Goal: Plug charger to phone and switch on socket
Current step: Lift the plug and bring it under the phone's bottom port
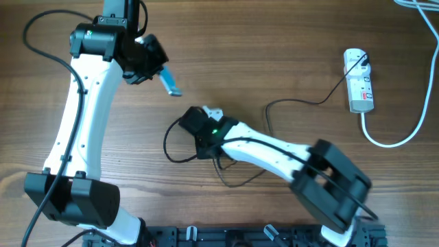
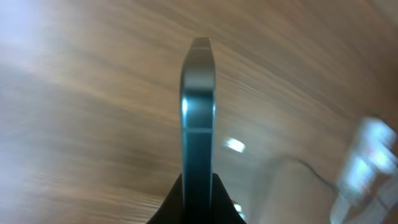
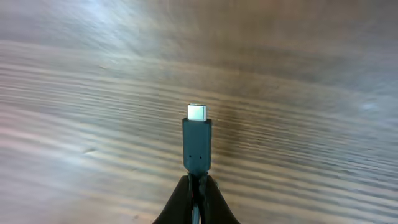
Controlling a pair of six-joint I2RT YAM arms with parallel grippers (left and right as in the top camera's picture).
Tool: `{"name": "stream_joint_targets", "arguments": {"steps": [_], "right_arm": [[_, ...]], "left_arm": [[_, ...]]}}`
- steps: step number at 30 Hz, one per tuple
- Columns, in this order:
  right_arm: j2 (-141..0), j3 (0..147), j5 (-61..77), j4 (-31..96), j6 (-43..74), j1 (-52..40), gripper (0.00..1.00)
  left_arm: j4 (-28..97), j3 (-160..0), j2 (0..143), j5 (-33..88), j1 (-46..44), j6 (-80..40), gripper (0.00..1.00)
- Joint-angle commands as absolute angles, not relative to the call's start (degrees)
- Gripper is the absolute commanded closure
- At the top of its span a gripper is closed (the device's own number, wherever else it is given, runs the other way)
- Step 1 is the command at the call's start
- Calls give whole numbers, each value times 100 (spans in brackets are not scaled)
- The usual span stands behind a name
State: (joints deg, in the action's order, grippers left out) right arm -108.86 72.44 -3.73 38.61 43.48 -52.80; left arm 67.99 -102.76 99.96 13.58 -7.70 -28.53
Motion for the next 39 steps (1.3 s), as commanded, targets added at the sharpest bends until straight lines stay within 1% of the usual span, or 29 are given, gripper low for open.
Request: {"name": "stream_joint_targets", "arguments": {"steps": [1, 5, 6, 9, 13, 15, 23, 32, 39], "right_arm": [[-9751, 7279, 19, 3935, 4045, -5192, 96], [-8700, 7279, 54, 4261, 4058, -5190, 96], [-8305, 7279, 54, 4388, 4047, -5190, 96], [-7710, 7279, 143, 4644, 4034, -5190, 96], [-7227, 7279, 305, 4742, 4032, -5190, 96], [-7091, 7279, 56, 4744, 4027, -5188, 96], [-7037, 7559, -316, 4729, 3750, -5164, 96], [-7043, 7684, -384, 4718, 3903, -4521, 96], [-7105, 7684, -78, 4696, 4047, -4512, 96]], "left_arm": [[6329, -10307, 10018, 3721, -760, -1721, 96], [5566, -10307, 10018, 4890, -760, -1715, 96], [5225, -10307, 10018, 5426, -760, -1719, 96], [4939, -10307, 10018, 6088, -766, -1712, 96], [5050, -10307, 10018, 6134, -902, -1664, 96], [5035, -10307, 10018, 6149, -1039, -1662, 96], [5258, -10307, 10018, 6003, -1483, -1197, 96], [5256, -10307, 10018, 5955, -1485, -1221, 96], [5251, -10307, 10018, 5961, -1490, -1223, 96]]}}
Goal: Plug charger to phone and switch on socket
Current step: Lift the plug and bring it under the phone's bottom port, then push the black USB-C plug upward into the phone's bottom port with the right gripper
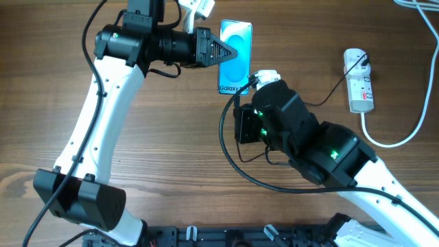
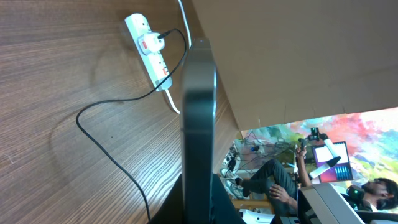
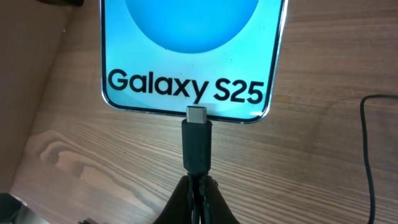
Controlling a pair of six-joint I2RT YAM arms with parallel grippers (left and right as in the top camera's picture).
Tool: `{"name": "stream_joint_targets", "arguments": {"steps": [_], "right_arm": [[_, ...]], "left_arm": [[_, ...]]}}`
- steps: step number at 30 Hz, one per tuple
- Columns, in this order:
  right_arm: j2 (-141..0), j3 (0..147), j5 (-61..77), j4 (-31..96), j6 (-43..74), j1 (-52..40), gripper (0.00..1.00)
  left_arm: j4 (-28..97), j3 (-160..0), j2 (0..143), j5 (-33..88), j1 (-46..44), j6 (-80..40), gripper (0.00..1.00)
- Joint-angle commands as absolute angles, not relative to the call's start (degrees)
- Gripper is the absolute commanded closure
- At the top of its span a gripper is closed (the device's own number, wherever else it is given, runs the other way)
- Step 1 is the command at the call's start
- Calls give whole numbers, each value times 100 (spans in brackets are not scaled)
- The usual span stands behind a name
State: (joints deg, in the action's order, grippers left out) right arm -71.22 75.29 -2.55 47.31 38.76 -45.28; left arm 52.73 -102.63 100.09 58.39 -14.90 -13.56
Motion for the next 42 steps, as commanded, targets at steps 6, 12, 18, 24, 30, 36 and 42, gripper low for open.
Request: {"name": "stream_joint_targets", "arguments": {"steps": [6, 12, 18, 24, 30, 36, 42], "right_arm": [[-7303, 7682, 224, 4694, 4071, -4512, 96], [-7301, 7682, 239, 4630, 4066, -4512, 96], [-7301, 7684, 215, 4617, 4060, -4512, 96], [-7301, 7684, 198, 4633, 4047, -4512, 96], [-7301, 7684, 200, 4633, 4051, -4512, 96], [-7301, 7684, 89, 4639, 4049, -4512, 96], [-7303, 7684, 1, 4635, 4062, -4510, 96]], "left_arm": [[5137, -10307, 10018, 6211, -1485, -1219, 96], [5142, -10307, 10018, 6189, -1485, -1216, 96], [5144, -10307, 10018, 5706, -1483, -1219, 96], [5142, -10307, 10018, 5594, -1485, -1221, 96], [5142, -10307, 10018, 5935, -1483, -1219, 96], [5168, -10307, 10018, 5957, -1483, -1221, 96], [5168, -10307, 10018, 6132, -1483, -1221, 96]]}}
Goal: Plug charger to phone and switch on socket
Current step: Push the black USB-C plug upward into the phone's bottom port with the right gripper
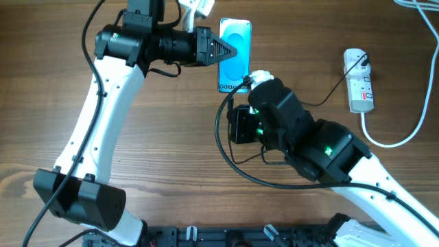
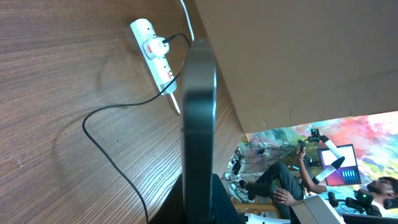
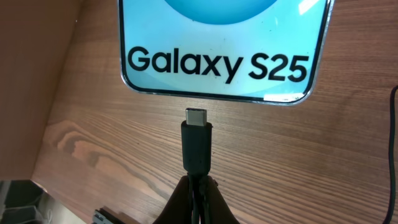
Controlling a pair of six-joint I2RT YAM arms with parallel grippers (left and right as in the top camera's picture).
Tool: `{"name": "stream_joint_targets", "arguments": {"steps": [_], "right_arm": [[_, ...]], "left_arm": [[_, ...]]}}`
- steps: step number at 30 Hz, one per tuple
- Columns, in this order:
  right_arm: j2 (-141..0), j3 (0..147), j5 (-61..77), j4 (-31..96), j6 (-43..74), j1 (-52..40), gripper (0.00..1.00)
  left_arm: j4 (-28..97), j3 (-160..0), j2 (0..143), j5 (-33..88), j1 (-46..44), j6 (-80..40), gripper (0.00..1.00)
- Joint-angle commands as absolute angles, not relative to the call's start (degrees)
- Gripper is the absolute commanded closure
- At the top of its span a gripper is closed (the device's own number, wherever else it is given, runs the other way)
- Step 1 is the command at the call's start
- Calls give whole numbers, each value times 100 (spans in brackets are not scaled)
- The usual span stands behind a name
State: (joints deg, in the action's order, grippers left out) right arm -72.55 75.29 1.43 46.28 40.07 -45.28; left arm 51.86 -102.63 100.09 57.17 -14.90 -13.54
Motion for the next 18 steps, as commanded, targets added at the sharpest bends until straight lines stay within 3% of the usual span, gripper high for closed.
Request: {"name": "stream_joint_targets", "arguments": {"steps": [1, 18], "right_arm": [[-7303, 7684, 3, 4628, 4069, -4510, 96], [-7301, 7684, -106, 4611, 4047, -4506, 96]], "left_arm": [[5168, -10307, 10018, 6176, -1483, -1219, 96], [5168, -10307, 10018, 6104, -1472, -1192, 96]]}}
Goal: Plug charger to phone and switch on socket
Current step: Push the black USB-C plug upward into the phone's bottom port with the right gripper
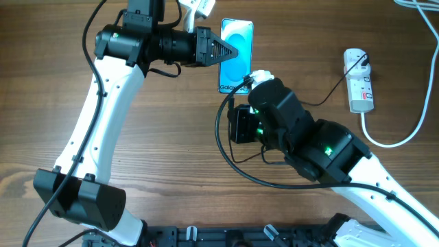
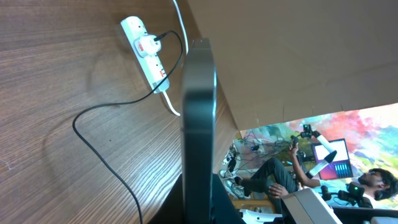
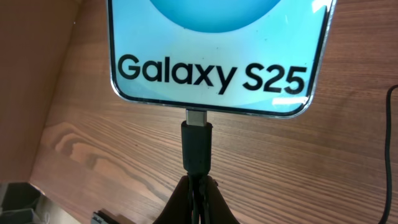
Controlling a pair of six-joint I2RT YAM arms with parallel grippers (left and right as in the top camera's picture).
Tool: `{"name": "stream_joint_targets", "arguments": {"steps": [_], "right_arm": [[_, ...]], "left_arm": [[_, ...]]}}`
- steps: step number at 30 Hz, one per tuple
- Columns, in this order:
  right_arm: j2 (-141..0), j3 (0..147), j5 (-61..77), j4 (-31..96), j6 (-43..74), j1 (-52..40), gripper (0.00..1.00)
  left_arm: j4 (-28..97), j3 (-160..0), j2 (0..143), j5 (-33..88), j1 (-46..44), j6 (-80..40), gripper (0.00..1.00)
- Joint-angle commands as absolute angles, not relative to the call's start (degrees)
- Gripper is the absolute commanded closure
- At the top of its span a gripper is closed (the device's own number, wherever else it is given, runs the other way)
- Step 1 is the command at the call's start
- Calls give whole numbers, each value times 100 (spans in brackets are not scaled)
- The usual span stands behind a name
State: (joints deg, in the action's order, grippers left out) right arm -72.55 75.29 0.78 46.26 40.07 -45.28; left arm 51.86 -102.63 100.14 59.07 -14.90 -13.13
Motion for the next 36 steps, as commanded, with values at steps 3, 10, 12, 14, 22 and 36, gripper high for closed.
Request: {"name": "stream_joint_targets", "arguments": {"steps": [3, 10, 12, 14, 22, 36], "right_arm": [[-7301, 7684, -172, 4657, 4047, -4506, 96], [-7301, 7684, -187, 4652, 4051, -4497, 96], [-7301, 7684, -183, 4609, 4051, -4497, 96], [-7301, 7684, -163, 4550, 4069, -4497, 96], [-7301, 7684, -165, 4464, 4071, -4497, 96], [-7301, 7684, -165, 4195, 3730, -4250, 96]], "left_arm": [[5168, -10307, 10018, 6108, -1472, -1197, 96], [5170, -10307, 10018, 6110, -1474, -1199, 96], [5170, -10307, 10018, 6110, -1474, -1199, 96], [5177, -10307, 10018, 6110, -1474, -1199, 96], [5216, -10307, 10018, 6110, -1474, -1197, 96], [5468, -10307, 10018, 6110, -1474, -943, 96]]}}
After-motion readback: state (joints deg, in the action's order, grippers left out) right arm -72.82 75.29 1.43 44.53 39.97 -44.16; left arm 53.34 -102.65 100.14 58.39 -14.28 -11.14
